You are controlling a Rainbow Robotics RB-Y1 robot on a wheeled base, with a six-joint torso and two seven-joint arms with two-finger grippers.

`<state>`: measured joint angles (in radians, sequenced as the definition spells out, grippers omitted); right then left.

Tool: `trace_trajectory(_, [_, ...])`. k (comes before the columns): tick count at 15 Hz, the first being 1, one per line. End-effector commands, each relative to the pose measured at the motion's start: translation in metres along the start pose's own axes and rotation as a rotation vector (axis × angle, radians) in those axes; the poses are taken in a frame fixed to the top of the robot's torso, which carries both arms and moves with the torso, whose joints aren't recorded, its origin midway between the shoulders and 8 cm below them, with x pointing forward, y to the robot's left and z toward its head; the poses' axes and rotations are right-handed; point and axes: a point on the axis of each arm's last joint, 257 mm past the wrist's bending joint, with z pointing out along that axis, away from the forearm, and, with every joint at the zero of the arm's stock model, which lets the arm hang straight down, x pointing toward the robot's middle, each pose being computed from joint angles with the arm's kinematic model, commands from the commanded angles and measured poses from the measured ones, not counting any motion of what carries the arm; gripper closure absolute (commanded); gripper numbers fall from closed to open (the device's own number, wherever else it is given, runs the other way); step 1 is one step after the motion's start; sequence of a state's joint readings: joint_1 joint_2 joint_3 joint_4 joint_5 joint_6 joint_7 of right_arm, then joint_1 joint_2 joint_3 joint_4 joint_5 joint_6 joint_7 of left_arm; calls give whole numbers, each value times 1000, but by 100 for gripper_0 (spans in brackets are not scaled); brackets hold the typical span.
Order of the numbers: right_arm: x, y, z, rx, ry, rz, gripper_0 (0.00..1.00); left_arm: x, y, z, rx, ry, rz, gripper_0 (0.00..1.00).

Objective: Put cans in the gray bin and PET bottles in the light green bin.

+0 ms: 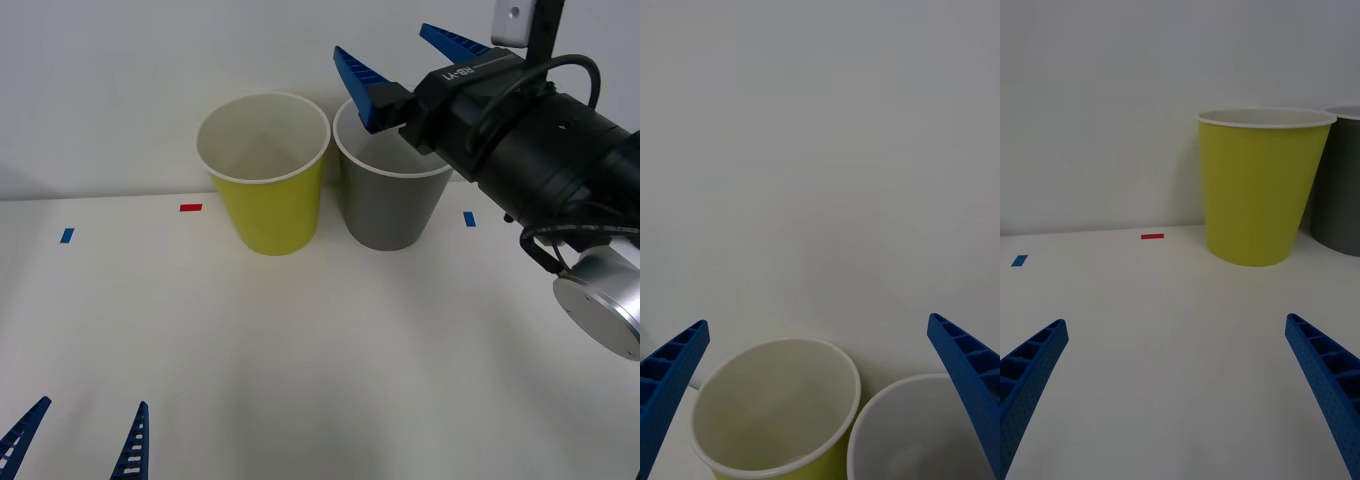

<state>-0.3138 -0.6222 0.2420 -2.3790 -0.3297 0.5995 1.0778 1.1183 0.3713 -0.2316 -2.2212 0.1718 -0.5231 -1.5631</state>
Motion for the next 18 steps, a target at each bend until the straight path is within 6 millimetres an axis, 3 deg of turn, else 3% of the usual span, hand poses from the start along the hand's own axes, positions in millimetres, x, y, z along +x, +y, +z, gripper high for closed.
trace_trajectory(1, [-6,-28,-58,123,-29,-3,0,0,0,0,0,0,0,0])
trace_trajectory(6, [7,-66,-101,259,1,4,0,0,0,0,0,0,0,0])
trace_trajectory(13, [25,-98,-119,374,-37,40,0,0,0,0,0,0,0,0])
trace_trajectory(18, [55,-113,-140,412,-68,-38,0,0,0,0,0,0,0,0])
